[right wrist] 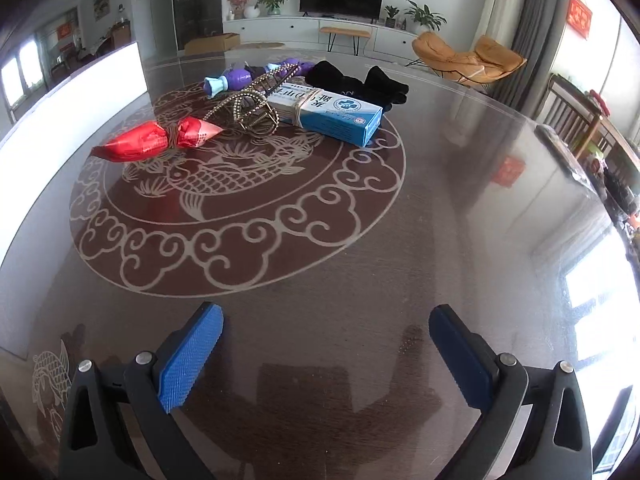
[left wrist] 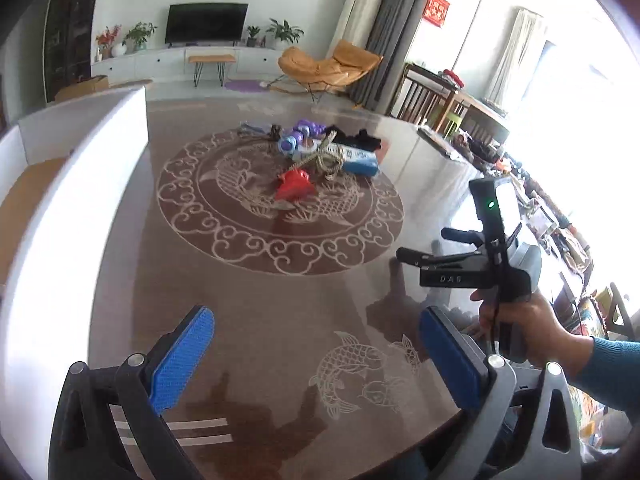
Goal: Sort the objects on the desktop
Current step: 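Return the left gripper to the table and grasp the red wrapped candy package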
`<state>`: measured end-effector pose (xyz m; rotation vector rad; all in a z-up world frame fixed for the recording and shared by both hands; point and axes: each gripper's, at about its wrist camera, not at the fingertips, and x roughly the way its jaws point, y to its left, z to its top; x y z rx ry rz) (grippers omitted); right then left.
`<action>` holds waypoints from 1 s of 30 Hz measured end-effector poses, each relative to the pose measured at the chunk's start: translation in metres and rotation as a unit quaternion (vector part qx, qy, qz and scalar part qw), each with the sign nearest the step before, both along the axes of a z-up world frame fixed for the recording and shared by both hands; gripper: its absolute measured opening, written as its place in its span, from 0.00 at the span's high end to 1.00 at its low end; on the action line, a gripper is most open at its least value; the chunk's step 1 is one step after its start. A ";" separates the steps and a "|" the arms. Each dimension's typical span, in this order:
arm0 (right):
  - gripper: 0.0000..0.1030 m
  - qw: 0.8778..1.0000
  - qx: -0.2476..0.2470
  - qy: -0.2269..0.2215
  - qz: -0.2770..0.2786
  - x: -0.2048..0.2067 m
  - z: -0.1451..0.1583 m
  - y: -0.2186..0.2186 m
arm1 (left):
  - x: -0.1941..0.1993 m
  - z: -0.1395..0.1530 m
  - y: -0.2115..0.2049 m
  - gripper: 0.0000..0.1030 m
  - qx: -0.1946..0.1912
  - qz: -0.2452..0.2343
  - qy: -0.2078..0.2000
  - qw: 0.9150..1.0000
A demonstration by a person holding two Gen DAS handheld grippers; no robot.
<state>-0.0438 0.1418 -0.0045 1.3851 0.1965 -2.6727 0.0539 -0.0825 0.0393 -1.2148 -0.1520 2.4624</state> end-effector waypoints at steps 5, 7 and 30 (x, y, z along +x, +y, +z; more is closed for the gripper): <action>0.00 1.000 -0.023 0.001 -0.010 0.001 -0.003 0.002 | -0.029 -0.051 0.026 0.00 -0.040 0.003 -0.040 0.998; 0.00 1.000 -0.023 0.001 -0.010 0.001 -0.002 0.000 | -0.041 -0.058 0.037 0.00 -0.077 -0.002 -0.061 0.995; 0.00 1.000 -0.023 0.001 -0.010 0.002 -0.002 -0.001 | -0.235 -0.047 0.085 0.24 -0.119 -0.041 -0.105 0.986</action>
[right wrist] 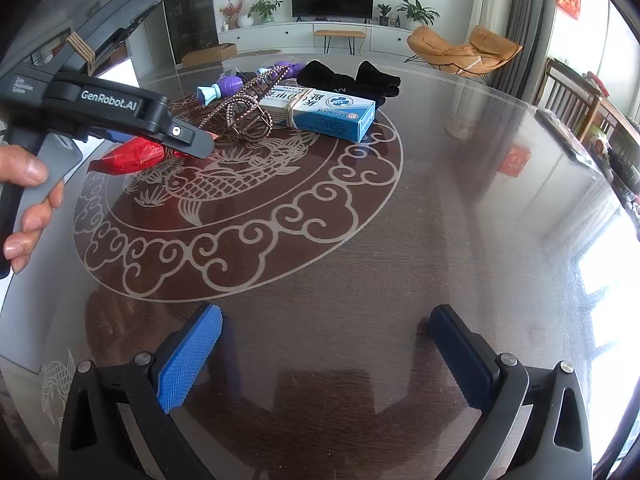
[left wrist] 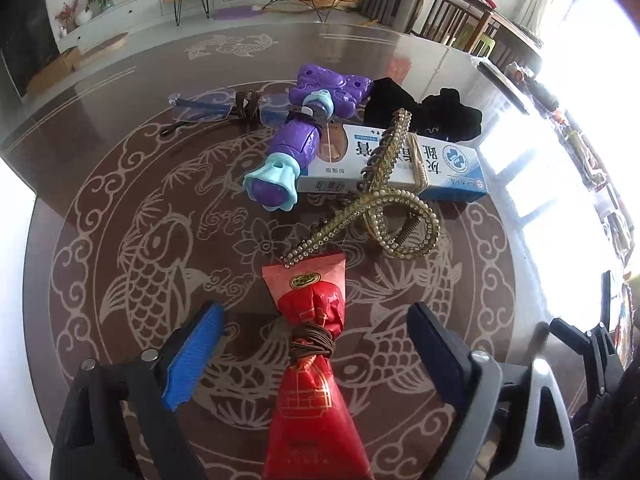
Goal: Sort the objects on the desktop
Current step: 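Return the left gripper to the table and grasp the red wrapped candy package, then grasp the gold beaded hair claw with the right gripper while the left holds the red package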
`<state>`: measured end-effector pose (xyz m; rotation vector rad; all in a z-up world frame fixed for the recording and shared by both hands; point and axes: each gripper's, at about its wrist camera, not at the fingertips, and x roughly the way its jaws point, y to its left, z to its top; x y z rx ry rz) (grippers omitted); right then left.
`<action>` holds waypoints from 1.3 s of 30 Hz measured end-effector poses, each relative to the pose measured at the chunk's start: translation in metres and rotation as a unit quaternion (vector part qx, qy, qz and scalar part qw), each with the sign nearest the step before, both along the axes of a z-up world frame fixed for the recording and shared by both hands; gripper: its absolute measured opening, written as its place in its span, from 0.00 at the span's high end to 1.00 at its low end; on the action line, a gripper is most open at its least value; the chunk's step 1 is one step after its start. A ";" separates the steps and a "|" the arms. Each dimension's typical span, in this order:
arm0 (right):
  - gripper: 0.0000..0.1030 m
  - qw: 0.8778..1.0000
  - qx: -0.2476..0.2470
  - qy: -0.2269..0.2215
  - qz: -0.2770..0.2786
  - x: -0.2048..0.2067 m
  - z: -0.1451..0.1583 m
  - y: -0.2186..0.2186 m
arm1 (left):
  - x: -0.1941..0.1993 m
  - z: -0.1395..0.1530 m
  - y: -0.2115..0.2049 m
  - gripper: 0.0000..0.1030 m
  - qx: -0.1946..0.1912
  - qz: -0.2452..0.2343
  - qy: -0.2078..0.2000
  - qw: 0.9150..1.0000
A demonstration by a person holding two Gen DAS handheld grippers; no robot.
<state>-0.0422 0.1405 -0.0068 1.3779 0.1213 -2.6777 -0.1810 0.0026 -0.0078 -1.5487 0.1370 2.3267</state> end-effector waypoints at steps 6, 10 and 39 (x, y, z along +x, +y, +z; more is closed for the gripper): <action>0.00 1.000 0.000 0.000 0.000 0.000 0.000 0.000 | 0.030 0.001 -0.016 0.72 -0.002 0.008 0.046 0.999; 0.00 1.000 0.000 0.000 0.000 0.000 0.000 0.000 | 0.070 0.000 -0.044 0.72 -0.007 0.041 0.076 0.996; 0.00 0.997 -0.020 -0.012 0.070 -0.046 0.014 -0.031 | 0.119 -0.017 -0.077 0.00 -0.023 0.048 0.100 0.994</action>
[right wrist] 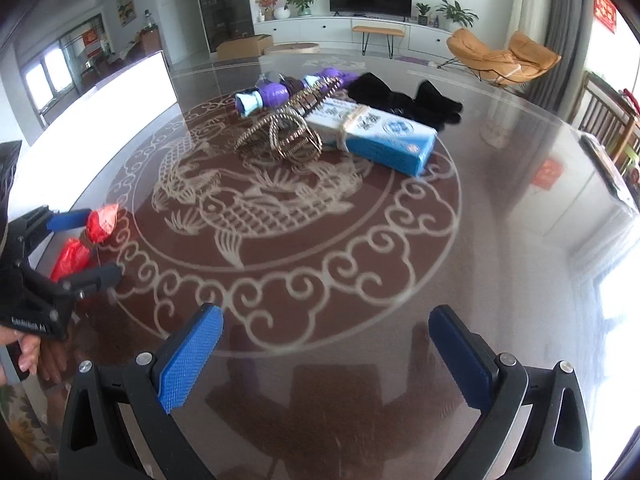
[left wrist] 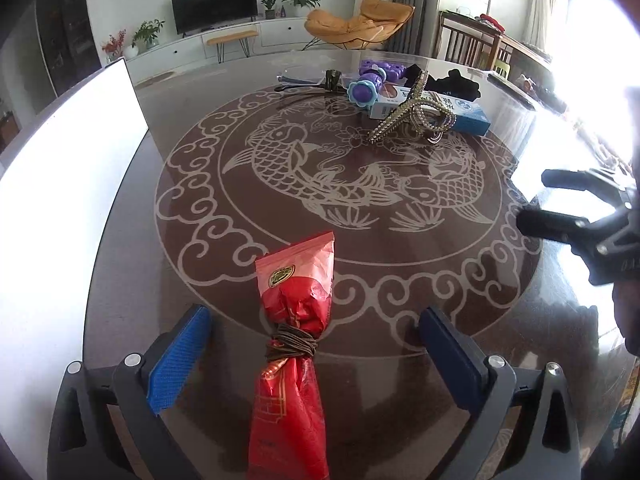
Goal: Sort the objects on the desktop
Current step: 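Grasp the gold beaded hair claw with the right gripper while the left holds the red package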
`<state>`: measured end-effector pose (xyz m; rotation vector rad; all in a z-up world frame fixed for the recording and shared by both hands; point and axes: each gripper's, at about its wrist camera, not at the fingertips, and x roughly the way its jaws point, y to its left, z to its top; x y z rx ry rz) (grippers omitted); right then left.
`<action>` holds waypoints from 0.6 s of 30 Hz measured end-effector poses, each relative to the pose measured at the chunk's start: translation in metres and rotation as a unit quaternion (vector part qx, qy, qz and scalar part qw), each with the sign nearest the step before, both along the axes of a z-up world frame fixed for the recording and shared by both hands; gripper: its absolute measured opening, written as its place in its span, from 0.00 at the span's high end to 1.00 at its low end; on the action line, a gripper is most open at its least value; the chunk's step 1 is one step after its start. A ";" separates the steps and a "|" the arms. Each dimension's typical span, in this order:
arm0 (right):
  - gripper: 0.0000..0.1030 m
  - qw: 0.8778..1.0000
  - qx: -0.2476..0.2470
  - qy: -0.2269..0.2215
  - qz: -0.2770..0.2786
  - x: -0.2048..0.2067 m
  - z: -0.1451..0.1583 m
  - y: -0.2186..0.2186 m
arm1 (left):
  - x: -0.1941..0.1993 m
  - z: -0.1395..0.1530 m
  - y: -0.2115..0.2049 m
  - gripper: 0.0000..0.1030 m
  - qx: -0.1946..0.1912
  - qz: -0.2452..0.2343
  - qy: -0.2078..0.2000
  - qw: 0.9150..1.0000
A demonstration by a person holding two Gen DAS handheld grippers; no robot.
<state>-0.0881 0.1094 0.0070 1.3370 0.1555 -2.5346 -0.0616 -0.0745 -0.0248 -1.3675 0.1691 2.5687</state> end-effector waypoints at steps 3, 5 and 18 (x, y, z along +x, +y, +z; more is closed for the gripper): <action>0.03 1.000 0.007 0.015 0.024 -0.040 0.017 -0.027 | 0.000 0.000 0.000 0.00 0.000 0.000 0.000 1.000; 0.08 0.999 0.035 0.013 0.039 -0.067 0.019 -0.048 | 0.000 0.000 0.000 0.00 0.000 0.000 0.000 1.000; 0.67 0.996 0.027 -0.026 0.078 -0.074 0.015 -0.057 | 0.000 0.000 0.000 0.00 0.001 0.000 0.000 1.000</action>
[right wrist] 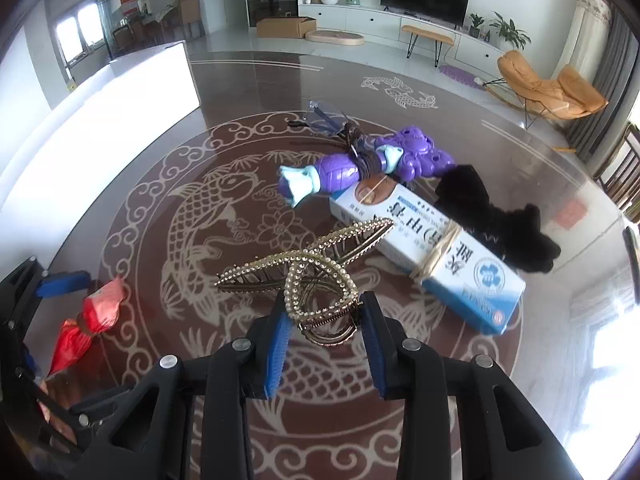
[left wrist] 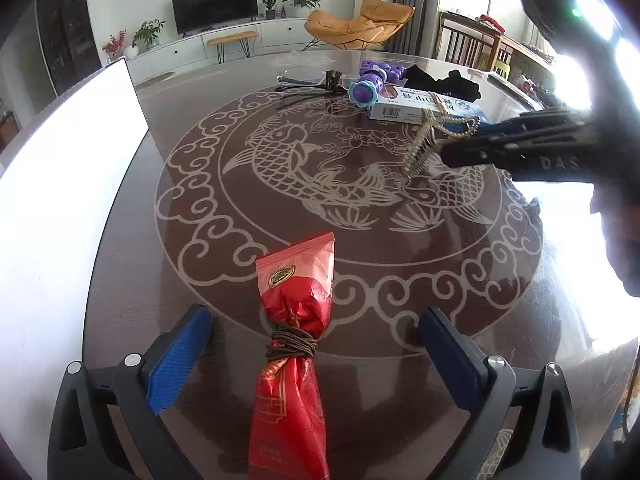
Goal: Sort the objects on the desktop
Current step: 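Grasp the gold beaded hair claw with the right gripper while the left holds the red package, then carry the red package and gold claw into the white bin with both grippers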
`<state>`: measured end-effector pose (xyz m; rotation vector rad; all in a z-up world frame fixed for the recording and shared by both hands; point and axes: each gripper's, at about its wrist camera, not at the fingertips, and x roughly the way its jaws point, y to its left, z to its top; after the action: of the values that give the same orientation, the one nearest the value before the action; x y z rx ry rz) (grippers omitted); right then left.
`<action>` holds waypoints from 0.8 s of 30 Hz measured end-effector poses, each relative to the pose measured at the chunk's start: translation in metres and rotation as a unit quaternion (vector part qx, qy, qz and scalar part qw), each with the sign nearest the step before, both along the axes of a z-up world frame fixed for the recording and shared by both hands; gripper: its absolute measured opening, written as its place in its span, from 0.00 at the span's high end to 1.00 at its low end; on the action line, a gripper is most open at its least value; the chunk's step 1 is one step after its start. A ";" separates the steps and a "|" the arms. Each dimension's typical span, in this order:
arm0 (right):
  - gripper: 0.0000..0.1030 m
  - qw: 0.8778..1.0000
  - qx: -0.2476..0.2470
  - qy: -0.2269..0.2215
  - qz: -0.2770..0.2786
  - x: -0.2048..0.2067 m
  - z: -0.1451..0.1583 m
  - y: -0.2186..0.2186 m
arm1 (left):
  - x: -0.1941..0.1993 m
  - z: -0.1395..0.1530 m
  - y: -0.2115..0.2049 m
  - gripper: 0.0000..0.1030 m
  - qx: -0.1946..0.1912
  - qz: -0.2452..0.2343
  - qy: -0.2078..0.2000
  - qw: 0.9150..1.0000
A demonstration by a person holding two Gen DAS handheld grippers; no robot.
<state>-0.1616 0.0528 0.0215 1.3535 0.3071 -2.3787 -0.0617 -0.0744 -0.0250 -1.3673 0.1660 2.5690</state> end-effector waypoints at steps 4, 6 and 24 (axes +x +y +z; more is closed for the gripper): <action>0.68 1.000 -0.005 -0.012 0.024 0.048 -0.005 0.028 | 0.000 0.000 0.001 0.00 0.000 0.001 0.000 1.000; 0.68 0.999 -0.008 -0.011 0.039 0.070 -0.009 0.048 | 0.000 0.000 0.001 0.00 0.000 0.001 0.000 1.000; 0.11 0.979 -0.051 -0.007 -0.197 0.083 -0.018 0.051 | 0.000 0.000 0.000 0.00 0.002 -0.007 -0.002 1.000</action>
<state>-0.0782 0.1035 0.0031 1.4938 -0.0974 -2.6545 -0.0613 -0.0746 -0.0249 -1.3664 0.1696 2.5533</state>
